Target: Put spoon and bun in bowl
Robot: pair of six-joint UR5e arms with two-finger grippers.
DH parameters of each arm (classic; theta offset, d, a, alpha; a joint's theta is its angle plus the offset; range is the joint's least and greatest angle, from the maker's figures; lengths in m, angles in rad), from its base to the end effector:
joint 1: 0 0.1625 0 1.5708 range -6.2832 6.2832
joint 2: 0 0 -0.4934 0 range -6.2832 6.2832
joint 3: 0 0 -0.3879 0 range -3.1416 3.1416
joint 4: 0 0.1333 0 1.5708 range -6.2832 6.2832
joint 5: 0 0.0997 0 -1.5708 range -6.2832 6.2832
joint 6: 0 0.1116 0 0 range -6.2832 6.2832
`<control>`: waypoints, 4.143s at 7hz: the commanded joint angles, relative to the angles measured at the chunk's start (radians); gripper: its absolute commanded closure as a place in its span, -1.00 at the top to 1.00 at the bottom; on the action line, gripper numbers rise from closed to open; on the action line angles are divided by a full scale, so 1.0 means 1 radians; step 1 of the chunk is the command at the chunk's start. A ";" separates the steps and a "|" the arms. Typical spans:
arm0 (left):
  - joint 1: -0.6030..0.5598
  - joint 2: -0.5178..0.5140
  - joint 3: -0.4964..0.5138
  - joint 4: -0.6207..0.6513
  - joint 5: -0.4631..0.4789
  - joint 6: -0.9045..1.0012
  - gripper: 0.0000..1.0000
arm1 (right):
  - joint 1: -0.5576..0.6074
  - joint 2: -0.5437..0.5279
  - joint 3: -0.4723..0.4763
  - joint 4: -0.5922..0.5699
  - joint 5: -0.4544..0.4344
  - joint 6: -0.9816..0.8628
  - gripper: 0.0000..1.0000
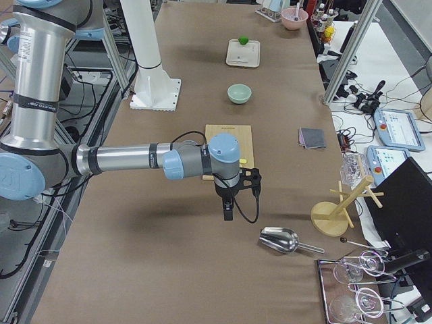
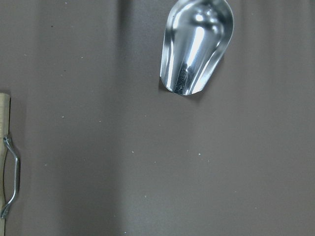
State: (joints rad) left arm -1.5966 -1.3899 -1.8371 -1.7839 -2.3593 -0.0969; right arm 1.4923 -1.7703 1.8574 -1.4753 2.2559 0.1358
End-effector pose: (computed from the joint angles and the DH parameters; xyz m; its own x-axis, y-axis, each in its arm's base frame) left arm -0.0649 -0.4146 0.6606 0.7043 0.0970 -0.7032 0.0932 0.9694 0.2271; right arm 0.0309 -0.4061 0.6792 0.7664 -0.0409 0.6411 -0.0269 0.9951 0.0957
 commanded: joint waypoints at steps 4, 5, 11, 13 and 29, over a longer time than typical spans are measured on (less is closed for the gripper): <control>0.001 0.000 -0.002 -0.002 -0.002 0.000 0.96 | 0.016 -0.006 0.002 -0.043 -0.001 -0.044 1.00; 0.001 0.000 -0.002 0.000 -0.002 0.000 0.96 | 0.016 -0.004 0.002 -0.043 0.001 -0.044 1.00; 0.001 -0.001 -0.007 0.003 0.000 -0.009 0.96 | 0.014 -0.004 0.000 -0.042 0.005 -0.042 1.00; 0.001 -0.001 -0.007 0.003 0.000 -0.010 0.96 | 0.014 -0.003 0.000 -0.042 0.013 -0.039 1.00; 0.841 -0.358 -0.039 -0.247 0.671 -1.067 0.96 | 0.000 0.086 -0.009 -0.031 0.123 0.036 1.00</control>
State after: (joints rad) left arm -0.8582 -1.7003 -1.9107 -2.0341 -1.8162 -1.0913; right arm 1.4914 -1.7006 1.8490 -1.5062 2.3723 0.1490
